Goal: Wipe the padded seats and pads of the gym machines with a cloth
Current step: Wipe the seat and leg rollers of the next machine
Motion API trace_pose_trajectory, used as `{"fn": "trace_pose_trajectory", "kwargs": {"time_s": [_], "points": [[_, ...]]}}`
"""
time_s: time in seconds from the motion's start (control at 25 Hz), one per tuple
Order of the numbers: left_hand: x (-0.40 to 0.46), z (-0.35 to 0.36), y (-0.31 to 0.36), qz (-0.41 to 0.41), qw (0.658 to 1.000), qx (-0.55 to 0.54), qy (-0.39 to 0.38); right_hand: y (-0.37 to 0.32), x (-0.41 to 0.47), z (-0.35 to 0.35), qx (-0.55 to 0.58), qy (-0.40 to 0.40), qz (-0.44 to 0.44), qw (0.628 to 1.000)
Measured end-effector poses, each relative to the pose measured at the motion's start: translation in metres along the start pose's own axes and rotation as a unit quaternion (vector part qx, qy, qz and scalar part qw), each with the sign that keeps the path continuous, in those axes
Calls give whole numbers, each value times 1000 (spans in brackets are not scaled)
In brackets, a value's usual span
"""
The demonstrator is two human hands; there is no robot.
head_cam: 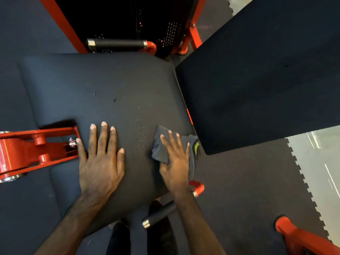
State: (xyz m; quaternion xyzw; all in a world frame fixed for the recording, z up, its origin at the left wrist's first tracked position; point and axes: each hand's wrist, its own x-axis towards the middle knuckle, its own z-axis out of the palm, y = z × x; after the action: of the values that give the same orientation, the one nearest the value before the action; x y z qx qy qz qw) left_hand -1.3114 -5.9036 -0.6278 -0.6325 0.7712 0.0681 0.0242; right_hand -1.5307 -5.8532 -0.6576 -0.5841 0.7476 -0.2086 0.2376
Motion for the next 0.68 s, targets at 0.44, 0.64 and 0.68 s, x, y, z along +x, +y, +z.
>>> {"fn": "trace_pose_trajectory", "kwargs": {"time_s": [0.44, 0.64, 0.68], "points": [[2, -1, 4, -11, 1000, 14, 1, 12, 45, -7, -13, -33, -50, 998], [1, -3, 2, -11, 1000, 11, -6, 22, 45, -13, -26, 28, 97, 995], [0, -5, 2, -12, 1000, 10, -10, 7, 16, -9, -30, 6, 71, 997]]}}
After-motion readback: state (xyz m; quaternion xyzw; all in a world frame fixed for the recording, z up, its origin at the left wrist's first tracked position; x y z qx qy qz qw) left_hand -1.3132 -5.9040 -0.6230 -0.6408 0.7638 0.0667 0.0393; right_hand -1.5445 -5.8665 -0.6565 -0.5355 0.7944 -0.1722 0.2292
